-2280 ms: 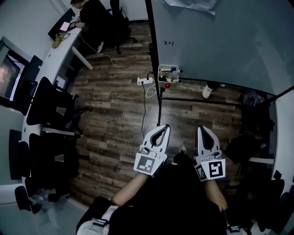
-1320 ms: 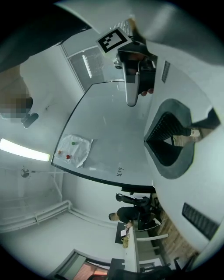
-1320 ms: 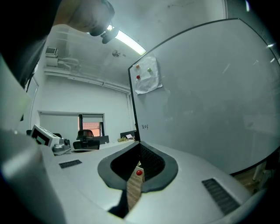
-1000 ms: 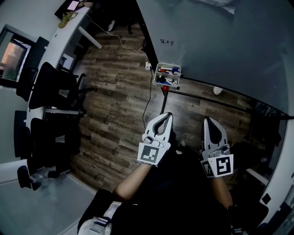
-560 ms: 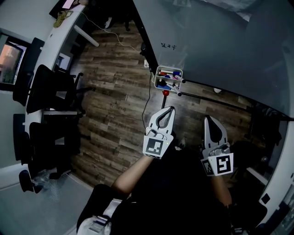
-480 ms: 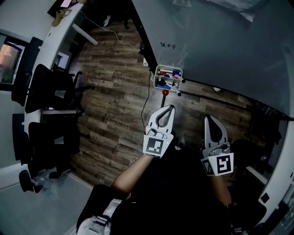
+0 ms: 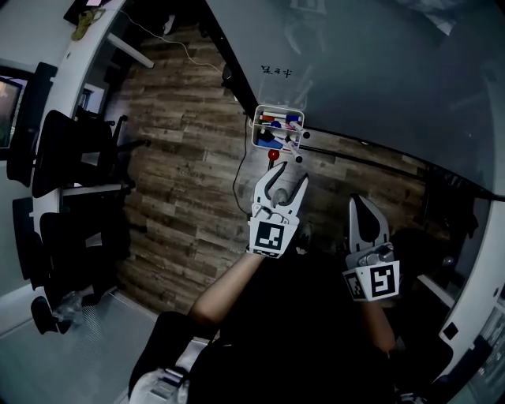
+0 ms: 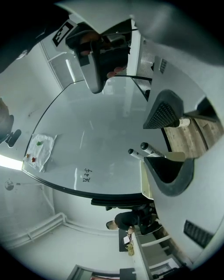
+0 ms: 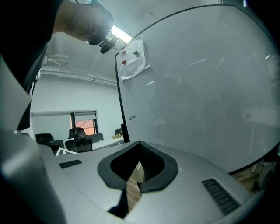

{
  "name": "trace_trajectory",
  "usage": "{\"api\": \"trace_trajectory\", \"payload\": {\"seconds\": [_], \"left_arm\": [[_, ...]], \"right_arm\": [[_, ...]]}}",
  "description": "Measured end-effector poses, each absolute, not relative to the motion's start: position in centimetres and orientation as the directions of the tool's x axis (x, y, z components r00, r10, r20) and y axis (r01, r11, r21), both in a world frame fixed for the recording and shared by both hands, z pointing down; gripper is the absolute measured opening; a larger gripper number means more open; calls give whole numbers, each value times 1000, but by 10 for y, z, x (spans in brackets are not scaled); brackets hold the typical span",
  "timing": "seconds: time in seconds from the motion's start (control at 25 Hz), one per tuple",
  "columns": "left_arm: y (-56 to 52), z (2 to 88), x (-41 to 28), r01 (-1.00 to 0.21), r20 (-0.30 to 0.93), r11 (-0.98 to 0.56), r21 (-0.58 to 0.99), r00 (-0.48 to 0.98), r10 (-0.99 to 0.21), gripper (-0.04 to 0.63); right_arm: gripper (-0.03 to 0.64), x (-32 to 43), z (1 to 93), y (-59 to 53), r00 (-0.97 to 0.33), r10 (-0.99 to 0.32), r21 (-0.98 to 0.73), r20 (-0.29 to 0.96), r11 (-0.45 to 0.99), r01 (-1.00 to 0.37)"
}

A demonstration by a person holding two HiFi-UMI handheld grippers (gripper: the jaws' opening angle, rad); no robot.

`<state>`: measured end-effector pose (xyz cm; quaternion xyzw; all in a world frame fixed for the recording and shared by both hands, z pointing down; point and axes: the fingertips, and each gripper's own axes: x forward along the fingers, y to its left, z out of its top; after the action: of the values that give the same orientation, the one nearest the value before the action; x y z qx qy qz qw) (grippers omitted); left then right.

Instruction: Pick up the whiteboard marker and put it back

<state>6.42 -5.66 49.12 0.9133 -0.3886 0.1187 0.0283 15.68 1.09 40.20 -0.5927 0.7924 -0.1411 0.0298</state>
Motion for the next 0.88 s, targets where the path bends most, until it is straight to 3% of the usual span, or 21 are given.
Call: {"api": "trace_trajectory", "payload": {"seconds": [0.88], "left_arm": [[-83, 506, 73, -727, 251, -686, -26, 659, -709, 187]], "right_arm": [[14, 160, 409, 1, -290, -946, -265, 143, 245, -933]]}}
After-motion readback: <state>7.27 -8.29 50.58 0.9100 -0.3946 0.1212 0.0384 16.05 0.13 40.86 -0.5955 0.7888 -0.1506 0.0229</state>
